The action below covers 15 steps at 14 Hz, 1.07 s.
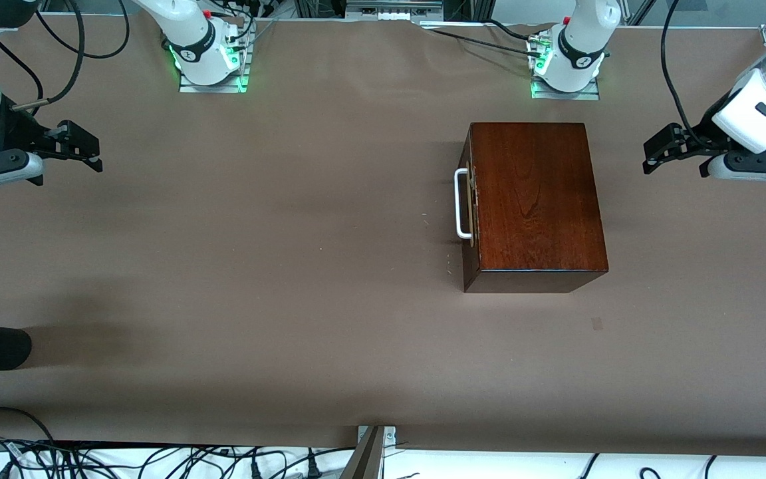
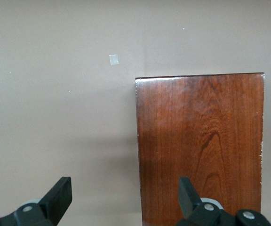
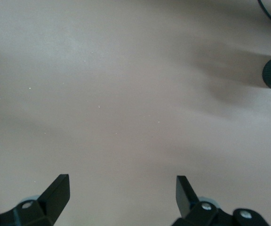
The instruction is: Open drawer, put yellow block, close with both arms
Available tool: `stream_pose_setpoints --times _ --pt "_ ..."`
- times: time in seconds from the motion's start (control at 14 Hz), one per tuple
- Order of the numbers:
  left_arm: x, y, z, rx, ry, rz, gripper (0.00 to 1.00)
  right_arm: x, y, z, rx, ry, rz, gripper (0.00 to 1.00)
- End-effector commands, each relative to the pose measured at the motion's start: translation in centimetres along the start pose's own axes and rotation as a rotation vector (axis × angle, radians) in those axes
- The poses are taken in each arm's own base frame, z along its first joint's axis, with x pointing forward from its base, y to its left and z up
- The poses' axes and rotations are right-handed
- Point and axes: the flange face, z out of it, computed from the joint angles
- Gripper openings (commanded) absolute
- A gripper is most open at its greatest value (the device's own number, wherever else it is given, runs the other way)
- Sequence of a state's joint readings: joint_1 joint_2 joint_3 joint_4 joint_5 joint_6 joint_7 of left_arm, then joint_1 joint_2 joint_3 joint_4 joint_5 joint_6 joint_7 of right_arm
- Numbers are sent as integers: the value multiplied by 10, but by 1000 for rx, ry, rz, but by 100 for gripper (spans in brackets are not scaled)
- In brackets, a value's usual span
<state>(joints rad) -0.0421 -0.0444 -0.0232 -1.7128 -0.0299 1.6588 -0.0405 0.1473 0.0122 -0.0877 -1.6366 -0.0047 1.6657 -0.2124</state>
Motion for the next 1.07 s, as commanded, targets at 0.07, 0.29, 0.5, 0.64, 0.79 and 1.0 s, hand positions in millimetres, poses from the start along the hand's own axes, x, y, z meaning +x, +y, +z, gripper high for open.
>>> stream_pose_setpoints --times 0.07,0.29,0.5,0.64,0.79,1.0 --pt "0 -10 0 -1 -17 18 100 3 0 -5 -6 10 8 100" --pt "1 -6 1 19 -19 29 100 3 0 -5 -6 10 8 100" --pt "6 -6 2 19 -20 31 100 3 -1 -5 -3 11 7 100" --pt "8 -7 -1 19 -14 31 100 3 -2 -6 -3 12 7 100" --pt "9 -9 -1 18 -13 31 100 2 -3 -7 -1 14 5 100" --pt "9 -8 -1 18 -13 31 100 2 -3 -7 -1 14 5 100"
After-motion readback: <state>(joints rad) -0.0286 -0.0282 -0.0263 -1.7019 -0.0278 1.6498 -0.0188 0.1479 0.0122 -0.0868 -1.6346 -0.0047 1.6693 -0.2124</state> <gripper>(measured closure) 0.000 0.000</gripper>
